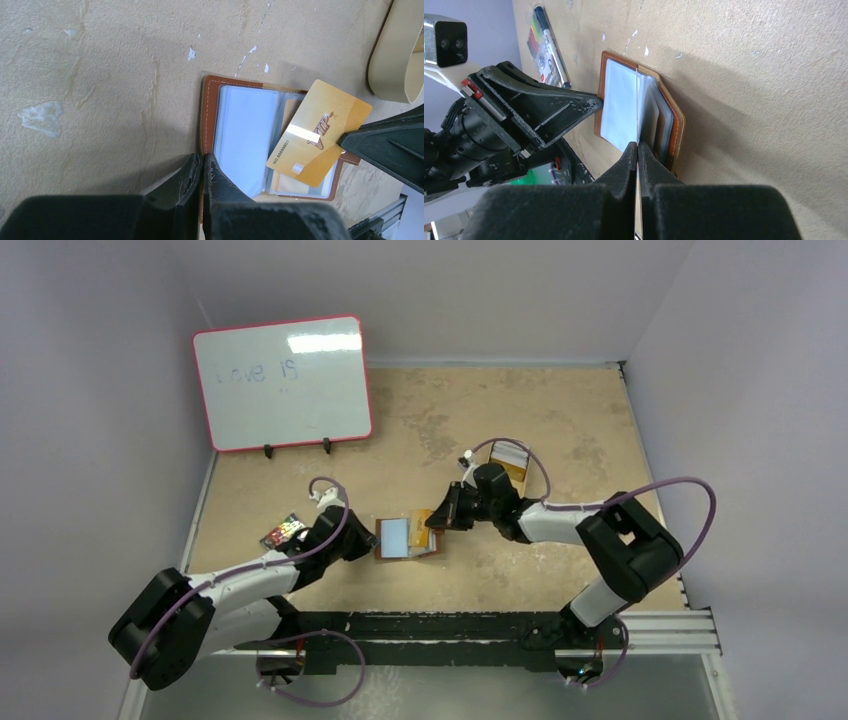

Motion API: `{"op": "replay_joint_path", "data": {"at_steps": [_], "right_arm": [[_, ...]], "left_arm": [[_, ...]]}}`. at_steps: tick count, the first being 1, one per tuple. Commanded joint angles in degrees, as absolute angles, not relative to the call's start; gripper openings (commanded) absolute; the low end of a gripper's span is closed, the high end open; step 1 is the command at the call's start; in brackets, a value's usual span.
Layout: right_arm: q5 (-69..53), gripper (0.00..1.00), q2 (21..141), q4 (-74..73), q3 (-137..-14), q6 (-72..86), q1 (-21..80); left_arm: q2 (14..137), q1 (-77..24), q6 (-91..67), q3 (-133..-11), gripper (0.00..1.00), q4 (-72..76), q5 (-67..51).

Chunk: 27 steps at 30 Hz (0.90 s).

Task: Put the credit cards into the card holder
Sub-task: Insert the credit card into the card holder.

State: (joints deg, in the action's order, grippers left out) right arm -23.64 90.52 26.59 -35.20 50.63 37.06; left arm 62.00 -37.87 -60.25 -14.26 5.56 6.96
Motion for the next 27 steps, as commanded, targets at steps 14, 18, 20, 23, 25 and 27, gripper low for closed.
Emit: {"op": "replay_joint_path", "data": {"at_steps": [14,18,20,23,25,27], "right_arm": [[-26.8,0.00,93.9,33.8,-33.0,54.3,37.1],[-26.6,0.00,94.1,32.2,-33.4,54.5,37.6],[-26.4,0.00,94.3,31.8,-33.3,54.5,37.7],[-26.9,0.00,95.4,30.9,-34.1,53.8,38.1],[-26.2,0.00,95.7,29.5,-34.7,53.1,38.4],[-25.6,0.00,95.8,28.7,-34.8,53.0,38.6]], "left_arm": [[62.8,-37.4,-59.5,-13.8,0.00,8.9,6.9],[63.0,-37.4,-59.5,-14.0,0.00,8.7,6.9],[62.8,-37.4,-59.6,-14.1,0.00,8.7,6.9],[62.8,-37.4,-59.7,-14.3,0.00,8.6,6.9],[62.6,-37.4,-59.6,-14.4,0.00,8.5,6.9],[62.5,-37.4,-59.5,-14.4,0.00,8.4,6.9]]}}
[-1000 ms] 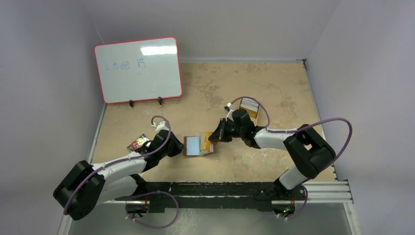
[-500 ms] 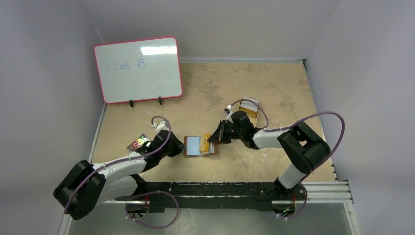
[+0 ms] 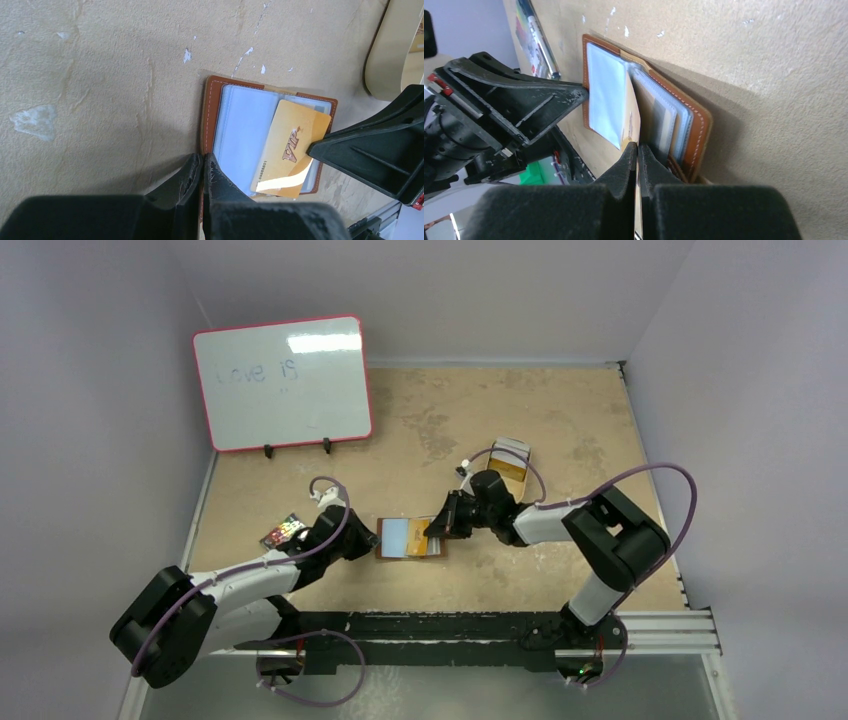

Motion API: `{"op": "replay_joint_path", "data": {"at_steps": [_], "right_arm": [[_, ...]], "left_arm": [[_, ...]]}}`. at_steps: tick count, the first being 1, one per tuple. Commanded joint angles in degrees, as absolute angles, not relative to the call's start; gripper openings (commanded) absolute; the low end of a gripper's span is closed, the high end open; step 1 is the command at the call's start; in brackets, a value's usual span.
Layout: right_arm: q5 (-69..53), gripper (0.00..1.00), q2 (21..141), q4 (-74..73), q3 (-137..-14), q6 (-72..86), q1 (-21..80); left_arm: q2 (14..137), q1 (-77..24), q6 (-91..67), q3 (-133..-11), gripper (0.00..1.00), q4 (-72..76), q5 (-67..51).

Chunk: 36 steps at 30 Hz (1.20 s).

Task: Put the credit cards into the card holder
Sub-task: Insert the credit card into the card holder.

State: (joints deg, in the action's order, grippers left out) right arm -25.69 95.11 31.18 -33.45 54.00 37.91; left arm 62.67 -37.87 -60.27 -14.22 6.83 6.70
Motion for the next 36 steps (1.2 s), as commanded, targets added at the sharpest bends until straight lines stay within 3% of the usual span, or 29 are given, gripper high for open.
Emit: {"op": "replay_joint_path", "data": {"at_steps": [1,24,36], "right_arm": [[-25.4,0.00,95.9,28.3,-35.0,52.9,38.6],[-25.3,0.01,101.5,26.3,-41.1,52.1,41.3],[-16.3,0.37,95.9,15.7,-42.5,49.6,41.7]], "left_arm": [[62.5,-37.4,-59.4,-14.5,0.00,8.5,6.9],[61.4,-37.4,-59.8,-14.2,0.00,12.2,4.0],[61.0,-37.5,-60.7,-13.7,0.00,11.6,4.6]]}}
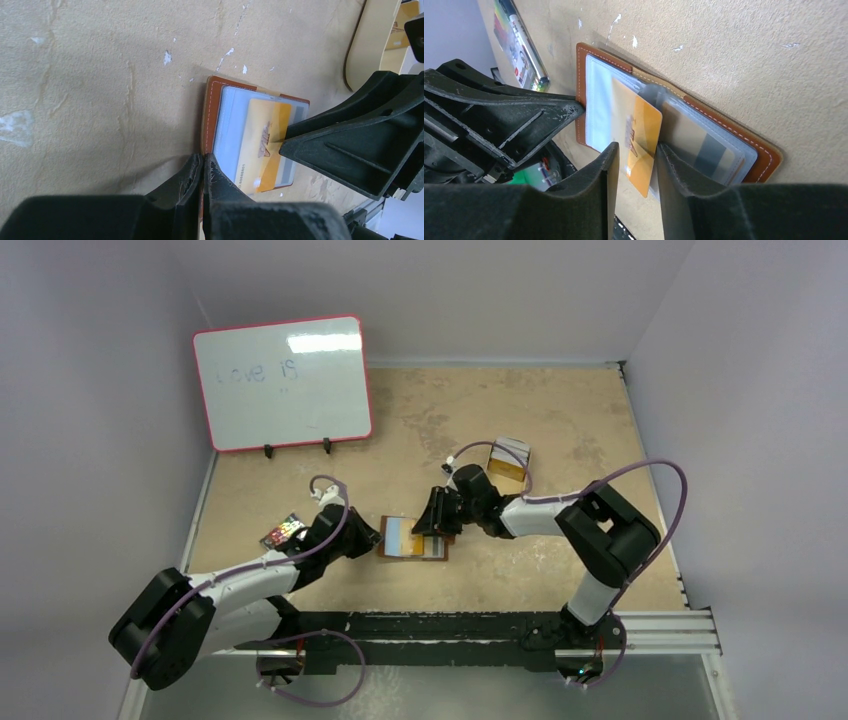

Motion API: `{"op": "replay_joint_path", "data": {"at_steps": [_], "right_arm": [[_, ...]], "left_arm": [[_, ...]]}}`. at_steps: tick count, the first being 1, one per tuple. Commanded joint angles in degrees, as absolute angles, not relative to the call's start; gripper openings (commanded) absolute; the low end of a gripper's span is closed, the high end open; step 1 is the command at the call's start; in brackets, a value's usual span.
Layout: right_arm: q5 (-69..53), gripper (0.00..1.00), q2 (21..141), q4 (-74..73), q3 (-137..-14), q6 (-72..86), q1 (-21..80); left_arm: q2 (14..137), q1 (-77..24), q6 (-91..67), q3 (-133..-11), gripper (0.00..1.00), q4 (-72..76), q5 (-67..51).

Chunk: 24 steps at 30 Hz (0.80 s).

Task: Put the credit cards into the card holder
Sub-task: Insert the credit card into the card holder.

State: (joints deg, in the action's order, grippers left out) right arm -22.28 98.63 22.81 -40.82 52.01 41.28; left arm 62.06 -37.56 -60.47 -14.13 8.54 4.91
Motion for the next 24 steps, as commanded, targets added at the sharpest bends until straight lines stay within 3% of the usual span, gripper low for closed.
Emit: {"op": "replay_joint_path", "data": {"at_steps": [1,7,24], "right_arm": [[-16.0,0.39,95.6,15.1,-42.5,49.3,41.7],[-14.6,0.45,93.8,12.9,-42.4,48.8,41.8],[-18.0,0.45,98.9,20.6,-42.8,52.8,45.2]], "left_arm": [[61.0,-37.5,-60.7,-13.7,0.00,11.7,4.6],[61.1,-37.5,-61.0,-13.4,0.00,12.1,4.7],[61.2,-37.5,-62.2,-12.4,0.00,14.0,4.1]]}}
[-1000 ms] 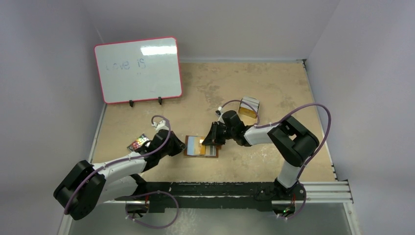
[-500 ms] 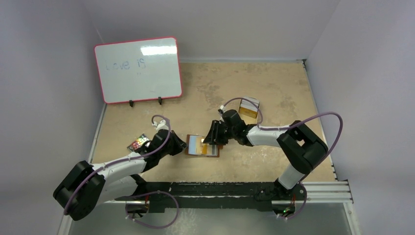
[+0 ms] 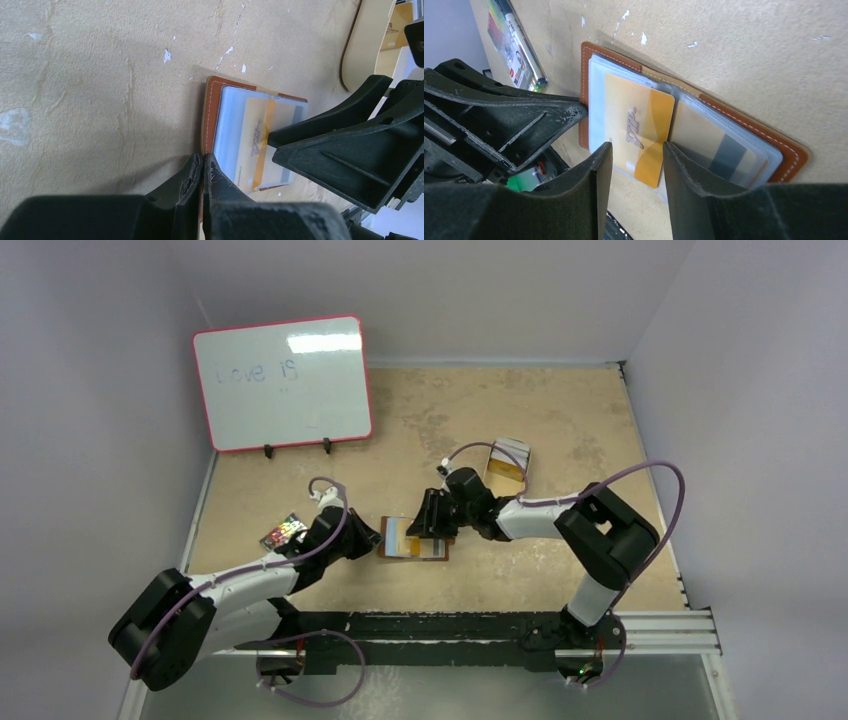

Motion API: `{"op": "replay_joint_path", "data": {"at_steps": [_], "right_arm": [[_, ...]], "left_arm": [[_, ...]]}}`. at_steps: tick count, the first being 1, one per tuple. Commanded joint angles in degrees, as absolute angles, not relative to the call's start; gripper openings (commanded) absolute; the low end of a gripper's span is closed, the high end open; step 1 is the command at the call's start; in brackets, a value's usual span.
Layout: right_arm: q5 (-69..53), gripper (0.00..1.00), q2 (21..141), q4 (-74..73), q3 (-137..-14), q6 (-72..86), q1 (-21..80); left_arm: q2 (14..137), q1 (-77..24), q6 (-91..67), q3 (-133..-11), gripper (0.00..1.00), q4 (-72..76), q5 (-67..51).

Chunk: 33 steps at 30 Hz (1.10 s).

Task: Put the credit cards into the card holder
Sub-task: Insert the credit card into the card holder.

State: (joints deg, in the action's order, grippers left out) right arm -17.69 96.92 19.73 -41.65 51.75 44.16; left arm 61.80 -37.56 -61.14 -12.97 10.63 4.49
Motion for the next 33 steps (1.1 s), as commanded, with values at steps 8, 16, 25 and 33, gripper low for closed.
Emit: {"op": "replay_joint_path", "data": {"at_steps": [8,16,25,33], "right_arm": [[-22.6,0.40,100.1,29.8,-41.5,56.2,46.4],[-23.0,0.34,99.8,30.1,-40.9,55.2,46.5],[-17.0,0.42,93.6,12.2,-48.4,41.0,44.9],[-10.9,0.46,86.7,1.7,-54.7,21.3,38.3]], "left_arm": [[61.6,-37.5,-62.6,-12.1,0.00,15.8,3.5],[62.0,-37.5,-62.6,-11.6,0.00,16.7,2.8],[60.9,-37.5,-61.2,-11.8,0.00,16.6,1.1],[59.4,-37.5,-60.9,-12.4,0.00,17.2,-1.0]]}}
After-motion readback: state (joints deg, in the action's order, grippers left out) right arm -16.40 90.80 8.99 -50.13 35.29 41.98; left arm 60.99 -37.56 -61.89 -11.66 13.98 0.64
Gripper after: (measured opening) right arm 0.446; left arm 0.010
